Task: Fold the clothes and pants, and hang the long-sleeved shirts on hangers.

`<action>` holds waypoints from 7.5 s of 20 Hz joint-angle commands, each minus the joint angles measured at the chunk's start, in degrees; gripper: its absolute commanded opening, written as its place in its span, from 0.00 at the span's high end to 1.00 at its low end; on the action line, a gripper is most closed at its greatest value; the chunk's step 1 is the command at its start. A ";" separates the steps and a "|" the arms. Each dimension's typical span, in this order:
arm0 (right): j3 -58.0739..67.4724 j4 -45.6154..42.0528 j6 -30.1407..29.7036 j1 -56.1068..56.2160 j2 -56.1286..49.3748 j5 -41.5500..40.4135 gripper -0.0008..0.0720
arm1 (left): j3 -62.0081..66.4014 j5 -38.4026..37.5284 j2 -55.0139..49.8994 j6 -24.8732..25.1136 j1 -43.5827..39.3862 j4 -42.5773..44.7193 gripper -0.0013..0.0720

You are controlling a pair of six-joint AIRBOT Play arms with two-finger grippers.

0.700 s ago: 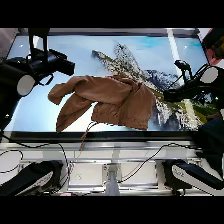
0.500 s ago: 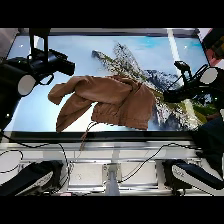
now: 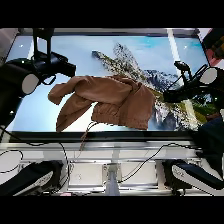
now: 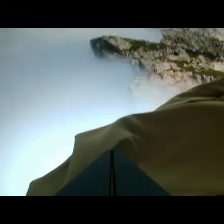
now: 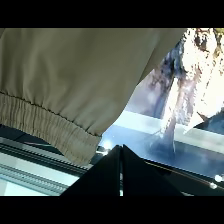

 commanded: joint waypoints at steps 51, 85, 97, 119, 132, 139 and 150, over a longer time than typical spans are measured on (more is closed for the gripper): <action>-44.61 24.81 21.70 11.43 6.60 -43.52 0.54 | -26.38 2.84 11.85 -14.03 15.32 -4.07 0.96; -33.90 17.94 13.68 11.47 7.17 -46.90 0.94 | -50.62 1.51 8.52 -14.36 15.78 -8.22 0.87; -6.97 -1.92 11.34 7.15 7.15 -36.87 0.94 | -28.35 -4.59 9.14 -13.38 15.85 34.91 0.96; 2.23 -0.72 11.87 -15.06 -11.26 -48.76 0.95 | -24.30 -4.72 6.12 -13.57 20.81 30.51 0.96; 5.07 0.81 11.10 -14.58 -21.20 -59.08 0.41 | -24.30 -4.96 -7.89 -15.69 20.74 18.99 0.96; 14.25 -1.51 5.03 -20.09 -16.09 -24.46 0.47 | -24.28 -7.23 -0.92 -14.82 20.72 24.09 0.96; -4.59 -1.73 -3.04 -21.75 12.81 -8.63 0.94 | -27.17 -6.58 5.09 -5.49 17.81 25.18 0.96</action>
